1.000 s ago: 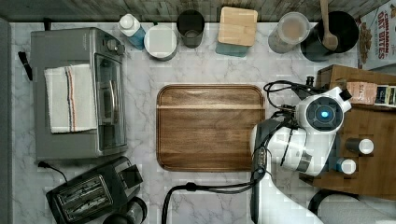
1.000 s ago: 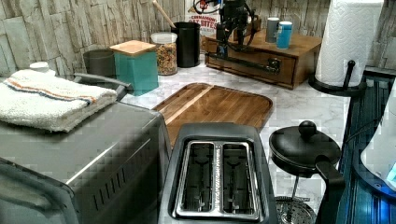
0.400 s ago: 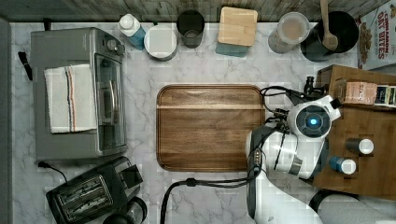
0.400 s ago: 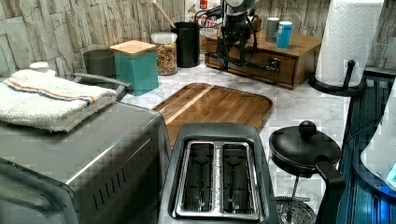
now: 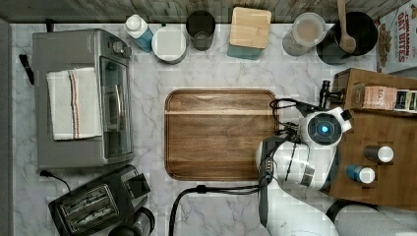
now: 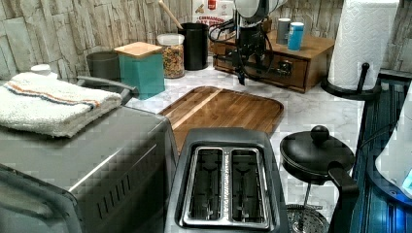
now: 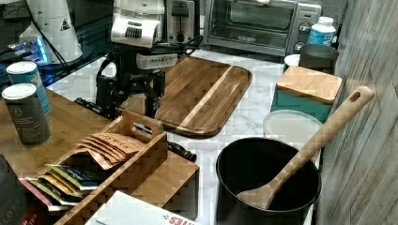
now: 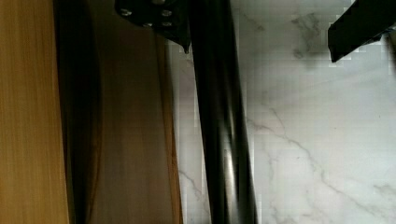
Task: Open the drawer.
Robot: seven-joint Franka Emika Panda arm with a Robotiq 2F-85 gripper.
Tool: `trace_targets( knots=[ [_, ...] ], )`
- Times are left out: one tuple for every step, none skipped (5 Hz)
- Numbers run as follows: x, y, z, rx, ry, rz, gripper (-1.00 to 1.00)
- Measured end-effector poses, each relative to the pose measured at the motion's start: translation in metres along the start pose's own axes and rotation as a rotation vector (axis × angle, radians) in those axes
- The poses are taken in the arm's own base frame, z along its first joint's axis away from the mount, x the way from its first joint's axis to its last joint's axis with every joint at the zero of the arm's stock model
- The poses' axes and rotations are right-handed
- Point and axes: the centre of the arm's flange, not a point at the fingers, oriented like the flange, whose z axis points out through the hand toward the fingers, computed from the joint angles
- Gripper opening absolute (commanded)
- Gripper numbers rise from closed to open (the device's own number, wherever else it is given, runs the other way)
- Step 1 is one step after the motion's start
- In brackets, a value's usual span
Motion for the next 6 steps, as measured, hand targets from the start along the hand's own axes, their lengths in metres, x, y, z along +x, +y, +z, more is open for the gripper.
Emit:
trace_targets(
  knots=[
    [0.004,0.002,0.001,0.007,0.047,0.013,1.00],
    [0.003,0.002,0.008,0.025,0.039,0.045,1.00],
    [0.006,0.005,0.008,0.076,0.032,0.097,1.00],
    [0.007,0.006,0.004,0.124,0.065,0.150,1.00],
    [0.001,0.000,0.001,0.147,0.072,0.169,1.00],
    [-0.006,-0.018,-0.005,0.138,0.116,0.149,1.00]
  ],
)
